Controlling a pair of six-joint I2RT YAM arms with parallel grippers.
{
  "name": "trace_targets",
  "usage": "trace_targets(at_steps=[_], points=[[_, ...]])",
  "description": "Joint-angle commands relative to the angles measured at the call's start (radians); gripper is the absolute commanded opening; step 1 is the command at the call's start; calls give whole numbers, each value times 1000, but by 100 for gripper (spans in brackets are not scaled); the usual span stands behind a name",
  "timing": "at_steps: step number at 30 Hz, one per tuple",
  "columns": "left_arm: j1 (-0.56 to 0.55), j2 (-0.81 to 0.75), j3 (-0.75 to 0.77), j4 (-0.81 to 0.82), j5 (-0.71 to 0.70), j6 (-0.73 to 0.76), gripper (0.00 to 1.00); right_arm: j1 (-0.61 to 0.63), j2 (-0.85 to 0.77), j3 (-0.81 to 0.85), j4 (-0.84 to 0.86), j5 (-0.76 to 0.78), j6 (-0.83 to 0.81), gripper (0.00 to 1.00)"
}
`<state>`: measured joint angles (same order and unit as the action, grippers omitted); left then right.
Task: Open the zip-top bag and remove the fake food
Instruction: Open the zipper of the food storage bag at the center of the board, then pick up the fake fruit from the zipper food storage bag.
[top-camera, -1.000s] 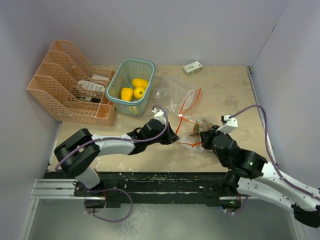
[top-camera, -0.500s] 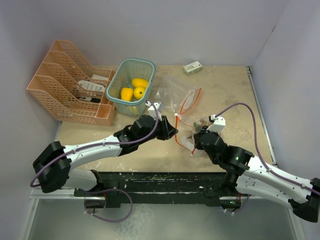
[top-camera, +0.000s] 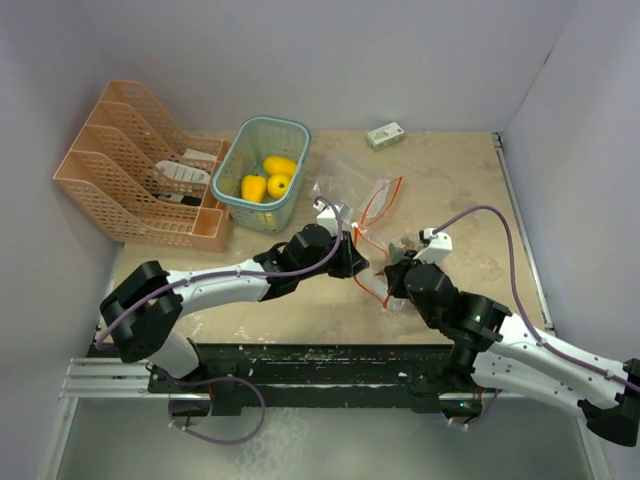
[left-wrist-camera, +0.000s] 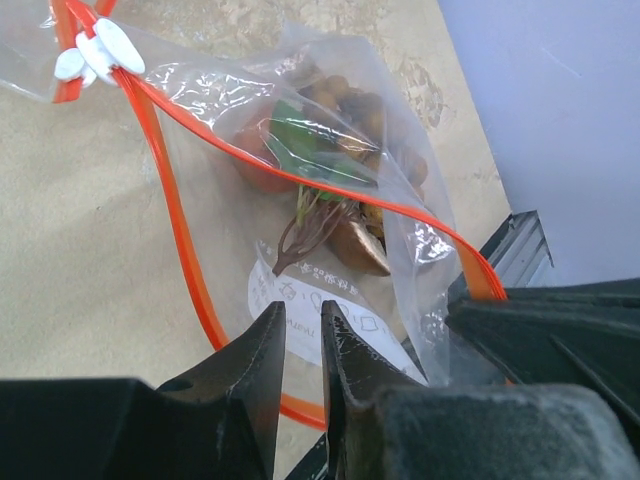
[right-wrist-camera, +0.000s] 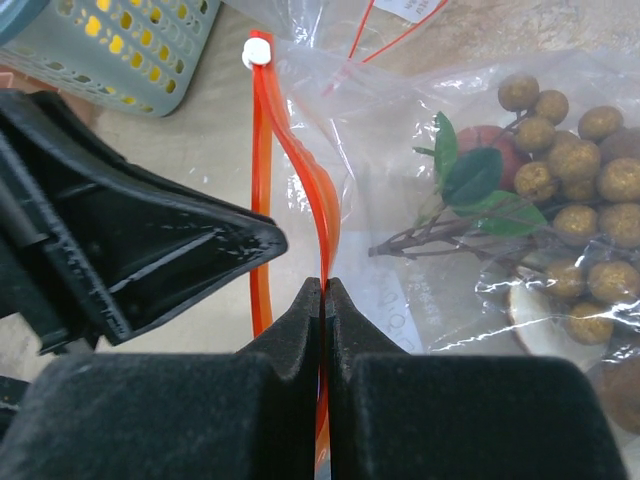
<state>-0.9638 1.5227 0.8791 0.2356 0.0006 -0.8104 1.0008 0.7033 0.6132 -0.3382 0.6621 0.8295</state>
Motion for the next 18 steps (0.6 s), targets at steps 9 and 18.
trace_targets(at_steps=[9,18], points=[[-3,152,92,148,88,-36,25,-1,-26,-24,55,-15,-6,0],[-3,253,152,174,107,-57,58,-1,-26,-19,102,-48,-25,0]])
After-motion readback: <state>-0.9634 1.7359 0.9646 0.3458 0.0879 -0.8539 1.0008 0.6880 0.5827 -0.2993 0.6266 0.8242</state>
